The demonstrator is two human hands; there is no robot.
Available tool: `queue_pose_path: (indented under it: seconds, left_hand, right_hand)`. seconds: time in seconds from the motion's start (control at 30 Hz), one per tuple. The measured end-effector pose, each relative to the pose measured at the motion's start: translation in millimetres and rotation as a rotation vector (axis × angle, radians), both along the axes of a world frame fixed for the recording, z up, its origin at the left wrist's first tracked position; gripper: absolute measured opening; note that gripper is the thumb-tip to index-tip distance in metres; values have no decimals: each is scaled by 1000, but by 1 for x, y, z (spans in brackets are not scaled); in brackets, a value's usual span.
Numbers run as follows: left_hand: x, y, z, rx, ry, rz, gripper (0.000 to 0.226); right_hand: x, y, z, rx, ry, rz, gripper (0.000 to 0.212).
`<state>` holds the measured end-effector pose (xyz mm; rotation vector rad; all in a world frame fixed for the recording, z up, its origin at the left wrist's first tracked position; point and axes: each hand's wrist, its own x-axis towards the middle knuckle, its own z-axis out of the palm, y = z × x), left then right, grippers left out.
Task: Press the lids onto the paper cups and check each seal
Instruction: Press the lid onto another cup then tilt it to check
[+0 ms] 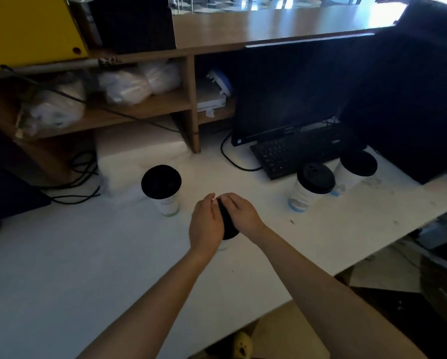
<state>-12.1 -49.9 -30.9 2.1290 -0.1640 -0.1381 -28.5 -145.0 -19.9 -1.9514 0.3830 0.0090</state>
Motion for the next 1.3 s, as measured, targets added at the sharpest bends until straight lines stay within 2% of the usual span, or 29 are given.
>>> queue_pose_path:
  seconds: [0.1,0.3,0.5,0.57,0.63,0.7,0.77,0.83,0.9,0.97,1.03,1.13,1.3]
  left_hand:
    - [-2,-2,-3,7,-43,52,39]
    - [-1,-2,-3,30,-48,21,38]
    - [23,9,7,-60,25,-394,36]
    - [29,10,10,-51,25,-449,35]
    - [35,10,13,24,-59,-471,35]
    - [44,11,18,216,-187,-546,38]
    - [49,11,26,458,-298,-643,43]
    - [47,7,33,601,-380,-670,46]
    - [35,1,34,585,-376,-634,48]
    - [20,-4,30,573,-326,-582,51]
    - [7,-8,22,669,-341,-562,52]
    - [4,-7,18,726,-399,-546,44]
    - [4,-7,15,748,-449,-572,38]
  right_hand:
    - [0,-1,-5,14,-60,-14,29]
    - [-4,1,3,82,-71,-30,28]
    - [-33,9,0,212,-50,-242,32]
    - [-49,13,-4,260,-66,-284,31]
    - [-61,19,-8,263,-90,-304,33]
    - [-72,26,-13,241,-98,-303,37]
    - [-79,32,-17,242,-90,-276,41]
    - [-86,31,-21,272,-86,-232,41]
    - [-93,23,-26,316,-70,-189,37]
    - [-96,12,-34,262,-16,-104,40]
    - [-95,1,-41,149,76,38,50]
    - [-82,-10,-48,127,137,215,73]
    - [-51,-20,-72,103,146,315,89]
